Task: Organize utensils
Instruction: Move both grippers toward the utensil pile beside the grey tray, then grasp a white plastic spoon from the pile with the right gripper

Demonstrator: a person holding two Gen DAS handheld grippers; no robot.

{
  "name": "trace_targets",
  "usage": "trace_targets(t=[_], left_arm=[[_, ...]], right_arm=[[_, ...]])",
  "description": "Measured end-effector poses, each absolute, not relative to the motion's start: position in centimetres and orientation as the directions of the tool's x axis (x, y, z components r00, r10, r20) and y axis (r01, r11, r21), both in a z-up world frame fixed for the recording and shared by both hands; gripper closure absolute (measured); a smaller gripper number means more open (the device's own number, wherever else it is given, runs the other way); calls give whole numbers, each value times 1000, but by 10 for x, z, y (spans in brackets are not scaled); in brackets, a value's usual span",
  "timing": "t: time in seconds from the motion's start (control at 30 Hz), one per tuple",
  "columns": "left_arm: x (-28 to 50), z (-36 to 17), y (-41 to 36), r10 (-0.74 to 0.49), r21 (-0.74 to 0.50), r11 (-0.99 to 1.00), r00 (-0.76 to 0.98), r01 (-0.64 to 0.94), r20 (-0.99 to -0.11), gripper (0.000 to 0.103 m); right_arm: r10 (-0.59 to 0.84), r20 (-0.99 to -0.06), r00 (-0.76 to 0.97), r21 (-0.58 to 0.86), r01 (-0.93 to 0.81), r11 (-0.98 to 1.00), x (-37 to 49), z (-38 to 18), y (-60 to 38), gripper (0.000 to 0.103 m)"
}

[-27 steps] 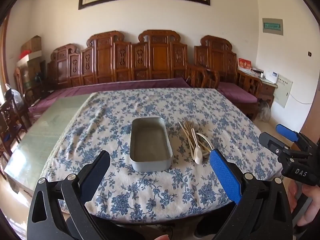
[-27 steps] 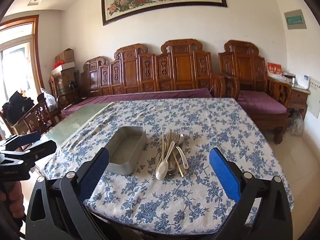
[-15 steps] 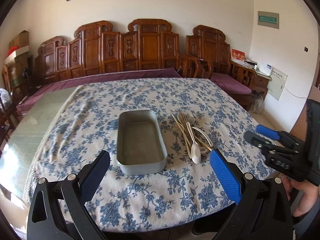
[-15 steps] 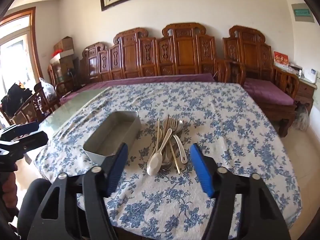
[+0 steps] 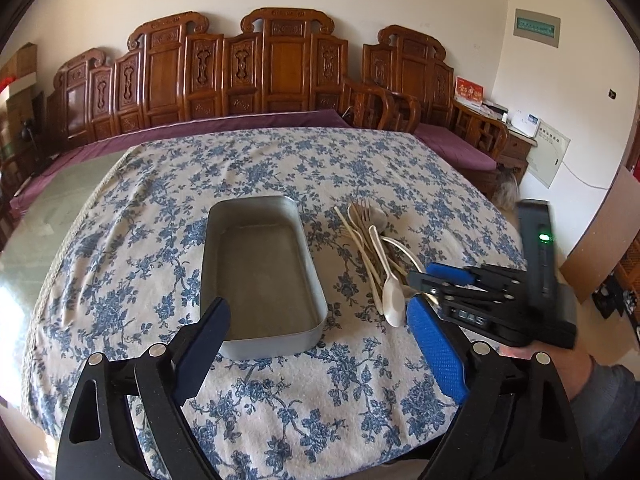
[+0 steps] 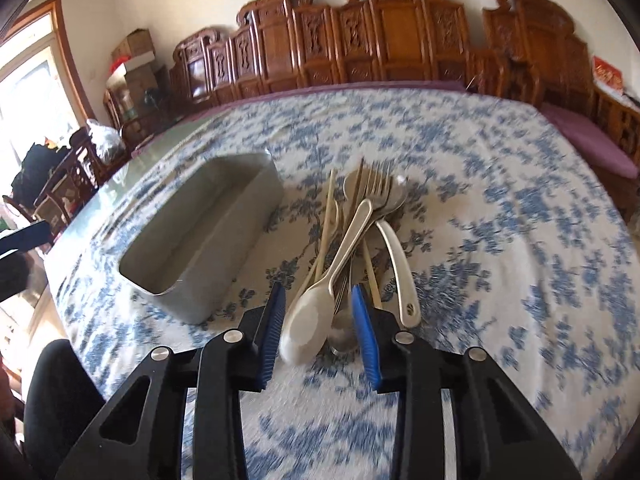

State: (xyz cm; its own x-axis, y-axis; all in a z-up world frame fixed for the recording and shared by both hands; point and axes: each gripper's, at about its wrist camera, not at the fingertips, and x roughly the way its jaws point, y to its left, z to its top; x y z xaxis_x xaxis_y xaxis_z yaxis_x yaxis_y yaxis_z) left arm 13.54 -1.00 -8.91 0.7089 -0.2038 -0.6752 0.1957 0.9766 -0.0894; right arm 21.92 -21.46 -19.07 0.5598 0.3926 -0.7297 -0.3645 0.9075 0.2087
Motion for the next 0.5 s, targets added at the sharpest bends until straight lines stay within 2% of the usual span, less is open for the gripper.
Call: trace_targets(t=[0.13,0.4,0.5], left_arm=[[142,-93,-8,-191,-79,979,702,188,-686,18],[148,-102,-2,-167,-88,985,688,149,-706,18],[148,-102,-1,-165,-97,986,690,138,-705,18]], right_arm=[[437,-739,513,259,-382,887,233,-207,-206,75],[433,-769,469,249,-405,880,236,-223,-194,76],[441,-761,475,254,-408,877,233,-220,-199,79]])
